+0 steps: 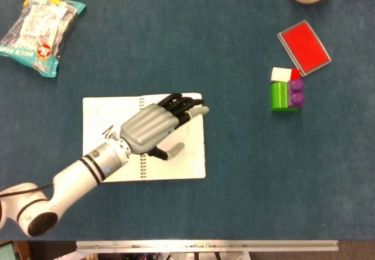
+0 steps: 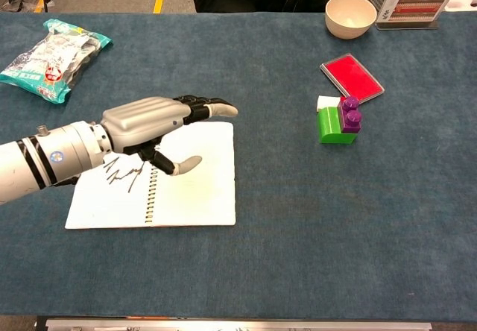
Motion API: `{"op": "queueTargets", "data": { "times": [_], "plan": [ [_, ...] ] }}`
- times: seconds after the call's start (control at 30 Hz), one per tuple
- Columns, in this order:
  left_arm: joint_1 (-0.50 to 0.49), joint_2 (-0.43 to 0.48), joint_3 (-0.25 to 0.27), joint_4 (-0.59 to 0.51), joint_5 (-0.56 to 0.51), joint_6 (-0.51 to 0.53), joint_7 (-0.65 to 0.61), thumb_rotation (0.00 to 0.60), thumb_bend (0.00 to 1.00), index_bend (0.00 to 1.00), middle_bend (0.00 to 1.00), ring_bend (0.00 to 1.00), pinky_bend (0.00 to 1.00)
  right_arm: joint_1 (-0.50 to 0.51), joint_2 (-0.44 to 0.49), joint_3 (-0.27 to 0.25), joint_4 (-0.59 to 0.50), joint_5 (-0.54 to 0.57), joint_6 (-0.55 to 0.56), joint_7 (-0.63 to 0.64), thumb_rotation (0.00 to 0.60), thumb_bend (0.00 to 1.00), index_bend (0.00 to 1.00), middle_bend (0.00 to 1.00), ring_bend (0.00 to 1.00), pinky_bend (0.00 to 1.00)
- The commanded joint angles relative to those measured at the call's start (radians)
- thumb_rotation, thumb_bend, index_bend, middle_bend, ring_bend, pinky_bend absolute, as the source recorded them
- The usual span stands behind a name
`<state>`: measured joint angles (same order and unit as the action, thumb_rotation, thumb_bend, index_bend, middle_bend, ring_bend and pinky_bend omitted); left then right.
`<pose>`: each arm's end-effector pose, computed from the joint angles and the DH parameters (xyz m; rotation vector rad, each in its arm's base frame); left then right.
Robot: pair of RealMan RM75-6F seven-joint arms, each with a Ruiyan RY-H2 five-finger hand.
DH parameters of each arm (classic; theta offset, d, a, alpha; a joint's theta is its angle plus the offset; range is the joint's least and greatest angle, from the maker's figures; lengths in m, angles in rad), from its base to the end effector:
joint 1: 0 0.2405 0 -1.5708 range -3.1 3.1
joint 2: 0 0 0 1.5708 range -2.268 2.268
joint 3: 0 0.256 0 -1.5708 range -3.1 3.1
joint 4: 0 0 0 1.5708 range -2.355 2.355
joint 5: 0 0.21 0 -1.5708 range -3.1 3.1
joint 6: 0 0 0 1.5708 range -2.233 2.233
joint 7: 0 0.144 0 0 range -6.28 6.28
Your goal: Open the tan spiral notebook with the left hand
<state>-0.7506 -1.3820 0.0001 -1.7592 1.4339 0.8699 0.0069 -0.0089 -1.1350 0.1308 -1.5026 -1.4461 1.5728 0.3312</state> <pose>-0.1206 0.2615 -0.0143 -2.2599 -1.1623 -1.0459 -0.3419 -0.1658 0.1921 1.0998 -0.9982 1.1108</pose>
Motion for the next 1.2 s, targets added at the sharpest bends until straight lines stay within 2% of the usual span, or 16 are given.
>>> {"op": "queueTargets", "data": {
  "times": [0.03,0.17,0.27,0.3,0.63,0.9,1.2],
  "plan": [
    [0.026,0.034,0.005,-0.012,-0.009,0.029,-0.009,0.479,0.44,0.0,0.01,0.0,0.0,0.001,0.002,0.0,0.002,0.0,-0.001,0.001,0.6,0.53,0.38,0.37,0.28,0.37],
    [0.098,0.074,0.013,-0.004,-0.011,0.136,-0.021,0.496,0.44,0.0,0.02,0.0,0.0,0.002,0.012,0.002,-0.004,0.001,-0.006,-0.003,0.6,0.53,0.38,0.37,0.28,0.37],
    [0.158,0.096,0.014,0.013,-0.025,0.221,-0.034,0.58,0.44,0.0,0.04,0.0,0.0,0.005,0.024,-0.002,-0.017,0.005,-0.023,-0.018,0.6,0.53,0.38,0.37,0.28,0.37],
    [0.174,0.105,0.016,0.02,-0.026,0.242,-0.033,0.588,0.44,0.0,0.04,0.0,0.0,0.007,0.028,-0.003,-0.022,0.008,-0.029,-0.024,0.6,0.53,0.38,0.37,0.28,0.37],
    [0.384,0.125,0.018,0.11,-0.07,0.523,0.015,0.6,0.44,0.01,0.05,0.0,0.0,0.025,0.061,-0.004,-0.086,0.017,-0.066,-0.107,0.6,0.53,0.38,0.37,0.28,0.37],
    [0.519,0.145,0.014,0.16,-0.114,0.653,0.02,0.6,0.44,0.04,0.05,0.0,0.0,0.046,0.075,-0.01,-0.114,-0.006,-0.084,-0.144,0.6,0.53,0.38,0.37,0.28,0.37],
    [0.607,0.175,0.017,0.154,-0.111,0.697,-0.019,0.6,0.44,0.06,0.05,0.0,0.0,0.063,0.071,-0.009,-0.128,-0.005,-0.103,-0.161,0.6,0.53,0.38,0.37,0.28,0.37]
  ]
}}
